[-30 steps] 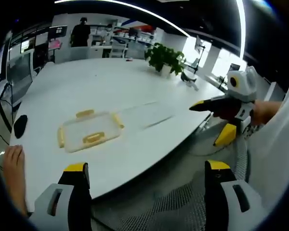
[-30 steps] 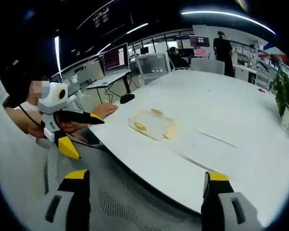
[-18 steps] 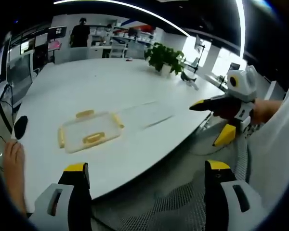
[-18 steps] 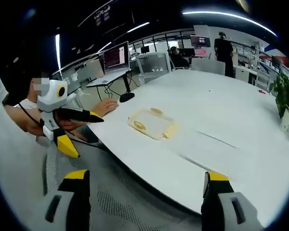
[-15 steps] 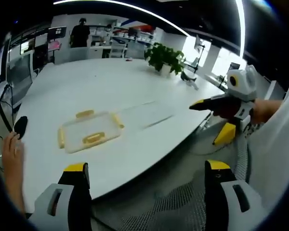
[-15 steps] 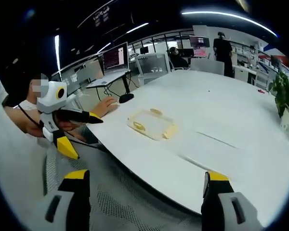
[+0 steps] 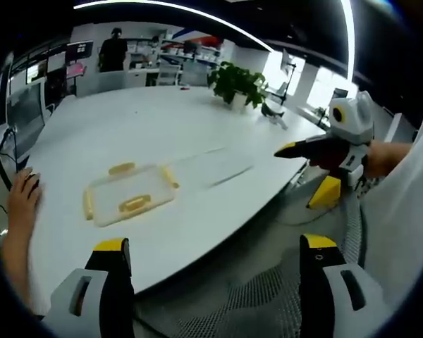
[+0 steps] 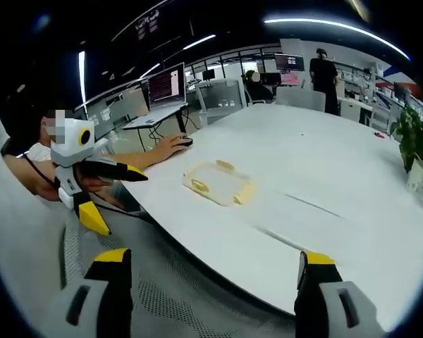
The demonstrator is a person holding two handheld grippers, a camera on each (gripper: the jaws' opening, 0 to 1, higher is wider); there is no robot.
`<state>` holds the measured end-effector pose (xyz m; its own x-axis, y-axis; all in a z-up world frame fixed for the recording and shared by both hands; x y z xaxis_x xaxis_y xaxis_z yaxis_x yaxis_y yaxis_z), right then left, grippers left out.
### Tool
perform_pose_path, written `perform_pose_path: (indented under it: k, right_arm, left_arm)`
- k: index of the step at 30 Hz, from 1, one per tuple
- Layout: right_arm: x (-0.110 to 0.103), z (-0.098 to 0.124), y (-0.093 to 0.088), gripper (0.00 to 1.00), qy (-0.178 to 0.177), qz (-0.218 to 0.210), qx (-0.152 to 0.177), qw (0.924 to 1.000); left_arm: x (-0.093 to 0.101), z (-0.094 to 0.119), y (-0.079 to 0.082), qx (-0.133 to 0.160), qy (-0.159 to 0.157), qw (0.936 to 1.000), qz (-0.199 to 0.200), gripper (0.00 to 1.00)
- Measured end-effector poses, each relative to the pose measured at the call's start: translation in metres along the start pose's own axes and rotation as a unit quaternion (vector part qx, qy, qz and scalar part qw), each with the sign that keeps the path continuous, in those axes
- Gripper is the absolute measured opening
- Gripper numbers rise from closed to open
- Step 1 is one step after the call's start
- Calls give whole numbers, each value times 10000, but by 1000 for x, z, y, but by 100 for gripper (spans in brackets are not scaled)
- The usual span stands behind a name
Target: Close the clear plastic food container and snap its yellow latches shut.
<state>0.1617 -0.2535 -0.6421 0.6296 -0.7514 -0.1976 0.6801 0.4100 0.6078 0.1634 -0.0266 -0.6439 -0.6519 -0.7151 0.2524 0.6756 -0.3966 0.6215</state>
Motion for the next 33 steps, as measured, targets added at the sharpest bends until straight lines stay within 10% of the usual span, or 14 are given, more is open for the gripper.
perform_pose_path:
  k: [33]
  right_arm:
    - [-1, 1, 0, 94, 30, 20, 25, 10000]
  left_arm:
    - [1, 1, -1, -10, -44, 10000, -2, 99]
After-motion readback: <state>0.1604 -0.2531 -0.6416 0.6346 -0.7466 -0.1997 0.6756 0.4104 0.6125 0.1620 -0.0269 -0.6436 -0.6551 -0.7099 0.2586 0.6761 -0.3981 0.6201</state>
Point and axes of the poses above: the point that each gripper's makers call its tool centre point, and the gripper's own axes: z roughly backward along the fingers, x roughly to its right, y roughly out of its top, the point moved 7 cm from there along z, roughly backward along the fingers, and after that the axes turned 12 degrees about -x, right-handed, at the moved point
